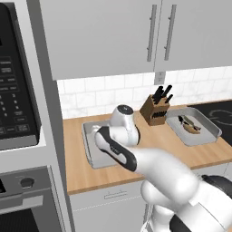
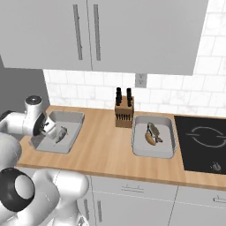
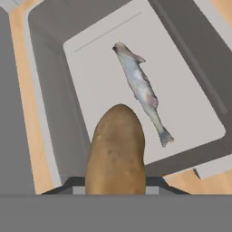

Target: Place one sweet potato and one fish in each tupperware on the nearby counter, to pack two identical lunches.

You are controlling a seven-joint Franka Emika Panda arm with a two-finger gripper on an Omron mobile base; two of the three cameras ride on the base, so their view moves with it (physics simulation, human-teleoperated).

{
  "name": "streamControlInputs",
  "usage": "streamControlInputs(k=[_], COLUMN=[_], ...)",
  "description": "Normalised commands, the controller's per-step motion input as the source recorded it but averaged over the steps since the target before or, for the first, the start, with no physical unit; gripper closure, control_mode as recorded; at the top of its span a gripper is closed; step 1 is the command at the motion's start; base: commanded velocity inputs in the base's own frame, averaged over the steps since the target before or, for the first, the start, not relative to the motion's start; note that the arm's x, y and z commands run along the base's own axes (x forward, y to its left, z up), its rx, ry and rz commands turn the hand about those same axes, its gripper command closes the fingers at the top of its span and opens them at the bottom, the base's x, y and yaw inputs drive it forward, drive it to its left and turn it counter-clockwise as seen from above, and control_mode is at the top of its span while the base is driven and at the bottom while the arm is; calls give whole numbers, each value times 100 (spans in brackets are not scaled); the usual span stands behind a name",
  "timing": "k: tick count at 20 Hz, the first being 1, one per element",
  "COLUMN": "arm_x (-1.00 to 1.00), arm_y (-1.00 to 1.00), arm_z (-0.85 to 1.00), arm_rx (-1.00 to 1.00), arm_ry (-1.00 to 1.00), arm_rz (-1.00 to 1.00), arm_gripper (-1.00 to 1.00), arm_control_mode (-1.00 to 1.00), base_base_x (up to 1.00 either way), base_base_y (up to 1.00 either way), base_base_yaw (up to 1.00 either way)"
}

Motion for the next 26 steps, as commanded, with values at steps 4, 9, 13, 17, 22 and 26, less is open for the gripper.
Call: streamControlInputs(k=[4, 9, 13, 17, 22, 26], arm_x=[53, 41, 30, 17, 14, 17], arm_y=[0, 0, 0, 12, 25, 11], arm_z=[-22, -36, -37, -30, -26, -11], arm_rx=[0, 0, 0, 0, -1, 0], arm_ry=[6, 3, 0, 0, 0, 0], arm_rz=[-3, 0, 0, 0, 0, -1], arm_gripper=[100, 100, 100, 100, -100, -100], arm_control_mode=[-100, -100, -100, -100, -100, -100], base_base_x=[0, 0, 0, 0, 0, 0], base_base_y=[0, 0, 0, 0, 0, 0], base_base_yaw=[0, 0, 0, 0, 0, 0])
